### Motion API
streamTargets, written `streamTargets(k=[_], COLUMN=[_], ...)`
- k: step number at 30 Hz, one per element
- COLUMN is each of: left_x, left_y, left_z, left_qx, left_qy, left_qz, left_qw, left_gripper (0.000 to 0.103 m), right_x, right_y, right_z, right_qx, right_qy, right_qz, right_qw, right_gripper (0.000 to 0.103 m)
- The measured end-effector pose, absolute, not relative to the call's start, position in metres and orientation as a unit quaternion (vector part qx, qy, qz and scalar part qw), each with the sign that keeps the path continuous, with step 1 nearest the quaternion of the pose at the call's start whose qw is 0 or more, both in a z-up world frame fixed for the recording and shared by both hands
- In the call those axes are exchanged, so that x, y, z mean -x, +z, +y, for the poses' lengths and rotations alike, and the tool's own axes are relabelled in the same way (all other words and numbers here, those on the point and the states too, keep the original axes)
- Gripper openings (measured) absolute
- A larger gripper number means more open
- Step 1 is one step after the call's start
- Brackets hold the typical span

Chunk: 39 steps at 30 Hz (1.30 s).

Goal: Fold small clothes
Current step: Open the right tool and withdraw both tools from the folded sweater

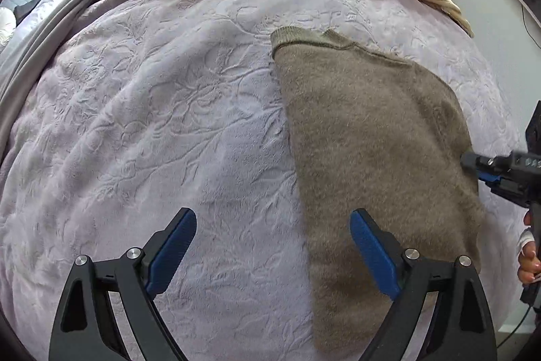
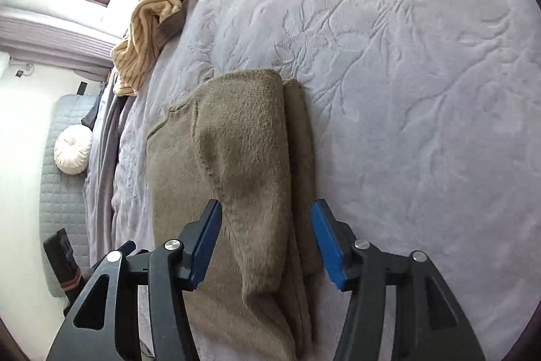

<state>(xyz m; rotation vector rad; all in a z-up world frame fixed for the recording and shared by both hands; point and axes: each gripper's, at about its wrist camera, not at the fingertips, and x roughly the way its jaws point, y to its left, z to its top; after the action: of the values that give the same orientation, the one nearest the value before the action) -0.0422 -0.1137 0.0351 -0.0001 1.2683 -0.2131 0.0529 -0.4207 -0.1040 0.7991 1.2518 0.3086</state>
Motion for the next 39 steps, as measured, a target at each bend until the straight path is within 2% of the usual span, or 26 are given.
streamTargets(k=[1, 4, 6, 14, 18, 20, 29, 30, 32, 33, 34, 37, 39], left_x=[0.04, 0.033, 0.035, 0.038, 0.036, 0.038, 0.037, 0.037, 0.038, 0.038, 0.037, 0.036, 0.035], left_y=[0.034, 0.022, 0.015, 0.017, 0.016, 0.016, 0.017, 0.017, 0.017, 0.017, 0.017, 0.016, 0.017], left_z=[-0.116, -0.125, -0.128, -0.129, -0.128, -0.126, -0.128, -0.128, -0.127, -0.127, -0.127, -0.125, -0.124], left_qx=[0.002, 0.0, 0.012, 0.011, 0.015, 0.016, 0.011, 0.011, 0.012, 0.013, 0.014, 0.016, 0.018], left_qy=[-0.099, -0.098, -0.102, -0.095, -0.088, -0.087, -0.083, -0.082, -0.081, -0.082, -0.083, -0.08, -0.08], left_qz=[0.591, 0.6, 0.607, 0.615, 0.617, 0.617, 0.618, 0.618, 0.619, 0.621, 0.623, 0.633, 0.633], left_qw=[0.801, 0.794, 0.788, 0.783, 0.782, 0.782, 0.782, 0.782, 0.781, 0.779, 0.778, 0.77, 0.77], left_gripper=[0.093, 0.093, 0.093, 0.093, 0.093, 0.093, 0.093, 0.093, 0.093, 0.093, 0.093, 0.093, 0.101], right_x=[-0.056, -0.058, -0.058, -0.042, -0.027, -0.02, -0.001, 0.0, 0.001, 0.001, 0.001, 0.001, 0.0], right_y=[-0.105, -0.087, -0.099, -0.101, -0.092, -0.089, -0.093, -0.093, -0.093, -0.093, -0.092, -0.091, -0.091], right_z=[-0.417, -0.404, -0.406, -0.431, -0.441, -0.444, -0.45, -0.45, -0.449, -0.448, -0.448, -0.446, -0.446], right_qx=[-0.362, -0.258, -0.232, -0.281, -0.273, -0.275, -0.297, -0.298, -0.298, -0.297, -0.297, -0.295, -0.295], right_qy=[0.147, 0.122, 0.104, 0.093, 0.082, 0.078, 0.071, 0.071, 0.071, 0.07, 0.071, 0.074, 0.076], right_qz=[0.573, 0.574, 0.591, 0.589, 0.591, 0.59, 0.596, 0.597, 0.598, 0.598, 0.596, 0.596, 0.596], right_qw=[0.72, 0.767, 0.766, 0.752, 0.755, 0.755, 0.742, 0.741, 0.74, 0.741, 0.742, 0.744, 0.743], right_gripper=[0.008, 0.008, 0.008, 0.009, 0.009, 0.013, 0.014, 0.017, 0.031, 0.045, 0.052, 0.053, 0.056])
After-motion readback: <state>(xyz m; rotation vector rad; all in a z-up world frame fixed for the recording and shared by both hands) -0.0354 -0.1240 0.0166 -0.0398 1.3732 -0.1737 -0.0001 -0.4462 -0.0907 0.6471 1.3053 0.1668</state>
